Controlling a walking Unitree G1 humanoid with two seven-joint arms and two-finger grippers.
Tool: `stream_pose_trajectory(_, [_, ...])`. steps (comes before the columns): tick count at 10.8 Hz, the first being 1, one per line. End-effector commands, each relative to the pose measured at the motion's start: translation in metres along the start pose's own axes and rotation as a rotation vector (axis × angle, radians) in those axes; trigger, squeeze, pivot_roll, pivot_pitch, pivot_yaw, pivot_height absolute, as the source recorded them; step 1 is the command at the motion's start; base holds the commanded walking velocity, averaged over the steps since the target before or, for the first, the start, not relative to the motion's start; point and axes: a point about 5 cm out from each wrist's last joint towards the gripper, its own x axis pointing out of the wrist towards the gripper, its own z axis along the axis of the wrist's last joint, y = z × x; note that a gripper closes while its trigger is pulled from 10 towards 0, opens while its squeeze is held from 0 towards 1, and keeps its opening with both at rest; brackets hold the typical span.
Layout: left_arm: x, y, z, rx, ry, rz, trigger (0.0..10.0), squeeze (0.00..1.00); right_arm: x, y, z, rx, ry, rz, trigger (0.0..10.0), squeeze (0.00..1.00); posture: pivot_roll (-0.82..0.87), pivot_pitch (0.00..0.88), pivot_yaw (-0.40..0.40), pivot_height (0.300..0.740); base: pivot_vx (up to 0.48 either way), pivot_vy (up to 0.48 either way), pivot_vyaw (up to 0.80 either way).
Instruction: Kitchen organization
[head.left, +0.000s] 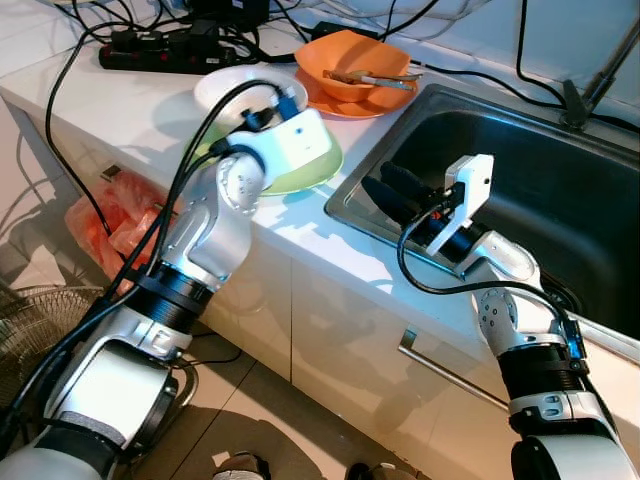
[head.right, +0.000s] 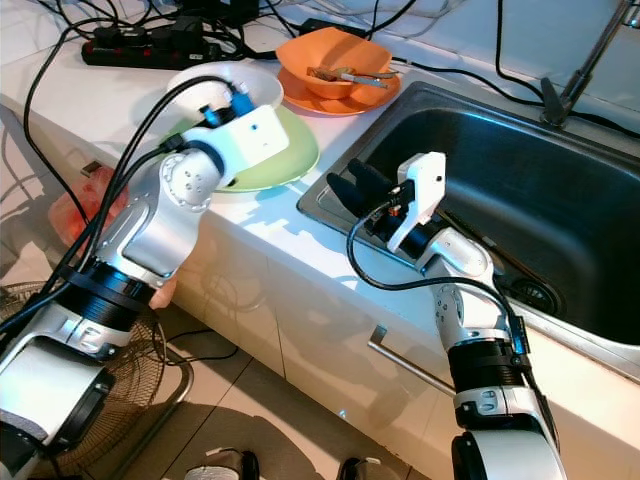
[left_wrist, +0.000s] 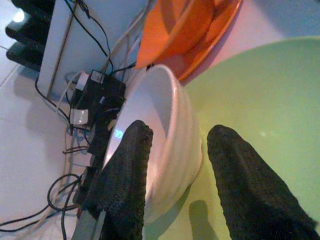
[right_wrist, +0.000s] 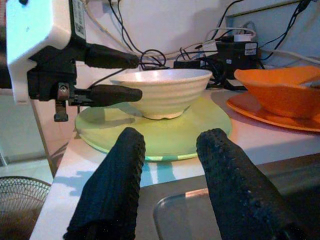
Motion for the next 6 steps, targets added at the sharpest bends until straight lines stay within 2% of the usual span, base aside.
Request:
stream_pose_trajectory(1, [-0.001,0.005,0.008,-0.002,-0.035,0.016,10.0,0.00,-0.002,-0.001,0.001,-0.009,0.000,-0.008,10.0,0.00,0.09,0.098,-0.045,0.740,0.000,0.000,0.00])
stream_pose_trajectory(3, [-0.002,0.005,0.007,0.000,-0.034,0.008,10.0,0.00,-0.002,-0.001,0.000,-0.005,0.001,-0.013,10.0,0.00,0.09,0.096,-0.045,0.740,0.000,0.000,0.00])
stream_pose_trajectory(6, [0.001,0.007,-0.009,0.020,0.030,-0.002,10.0,0.00,-0.001,-0.001,0.000,-0.004,0.000,-0.015,10.0,0.00,0.09,0.089,-0.042,0.740,0.000,0.000,0.00])
